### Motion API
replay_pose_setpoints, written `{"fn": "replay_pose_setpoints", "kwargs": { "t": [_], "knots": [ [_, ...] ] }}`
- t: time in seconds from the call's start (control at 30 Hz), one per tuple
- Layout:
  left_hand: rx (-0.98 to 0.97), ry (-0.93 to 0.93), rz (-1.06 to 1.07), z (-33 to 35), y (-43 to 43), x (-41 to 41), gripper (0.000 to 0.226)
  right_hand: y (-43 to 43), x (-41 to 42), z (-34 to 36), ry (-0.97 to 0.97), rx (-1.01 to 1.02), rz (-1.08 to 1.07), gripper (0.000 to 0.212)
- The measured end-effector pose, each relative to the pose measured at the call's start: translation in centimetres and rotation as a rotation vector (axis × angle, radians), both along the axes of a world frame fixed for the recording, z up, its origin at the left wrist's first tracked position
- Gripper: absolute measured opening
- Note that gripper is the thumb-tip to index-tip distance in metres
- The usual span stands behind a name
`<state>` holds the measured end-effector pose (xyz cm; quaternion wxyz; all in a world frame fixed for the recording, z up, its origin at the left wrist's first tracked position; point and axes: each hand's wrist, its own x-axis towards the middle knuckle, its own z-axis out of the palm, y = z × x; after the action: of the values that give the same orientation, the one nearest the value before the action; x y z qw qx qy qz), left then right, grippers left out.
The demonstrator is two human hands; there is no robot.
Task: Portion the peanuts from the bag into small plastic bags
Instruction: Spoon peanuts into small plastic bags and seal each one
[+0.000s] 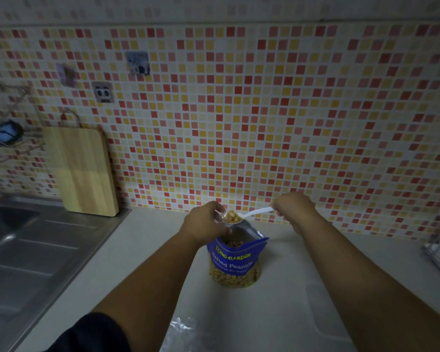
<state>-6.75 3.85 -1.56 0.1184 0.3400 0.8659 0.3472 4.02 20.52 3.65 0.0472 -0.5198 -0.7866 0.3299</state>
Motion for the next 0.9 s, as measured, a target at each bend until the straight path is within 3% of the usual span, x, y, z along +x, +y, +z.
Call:
{"fn": "replay_pose_setpoints", "kwargs": {
  "t": [0.2, 0.3, 0.5, 0.6, 0.73, 0.9],
  "knots": [
    [0.033, -0.013, -0.006, 0.1, 0.6, 0.5, 0.051, -3.0, 0.0, 2.8, 0.0, 0.354, 0.326, 0.024],
    [0.105, -0.041, 0.033, 0.3, 0.6, 0.6, 0.052, -6.0, 0.0, 5.0, -0.095, 0.68, 0.53, 0.027],
    [0.284, -0.069, 0.113, 1.0, 0.6, 0.8, 0.045, -9.0, 0.6, 7.5, -0.017, 1.105, 0.827, 0.021],
    [0.338, -0.108, 0.149, 1.0, 0.4, 0.6, 0.043, -8.3, 0.8, 8.3, 0.08, 1.115, 0.736, 0.019],
    [0.386, -0.162, 0.169, 0.6, 0.1, 0.4, 0.04, -5.7, 1.4, 8.2, 0.243, 1.02, 0.426, 0.02],
    [0.413, -0.188, 0.188, 0.5, -0.4, 0.4, 0.042, -3.3, 1.0, 4.0, -0.002, 0.637, 0.261, 0.022]
  ]
}}
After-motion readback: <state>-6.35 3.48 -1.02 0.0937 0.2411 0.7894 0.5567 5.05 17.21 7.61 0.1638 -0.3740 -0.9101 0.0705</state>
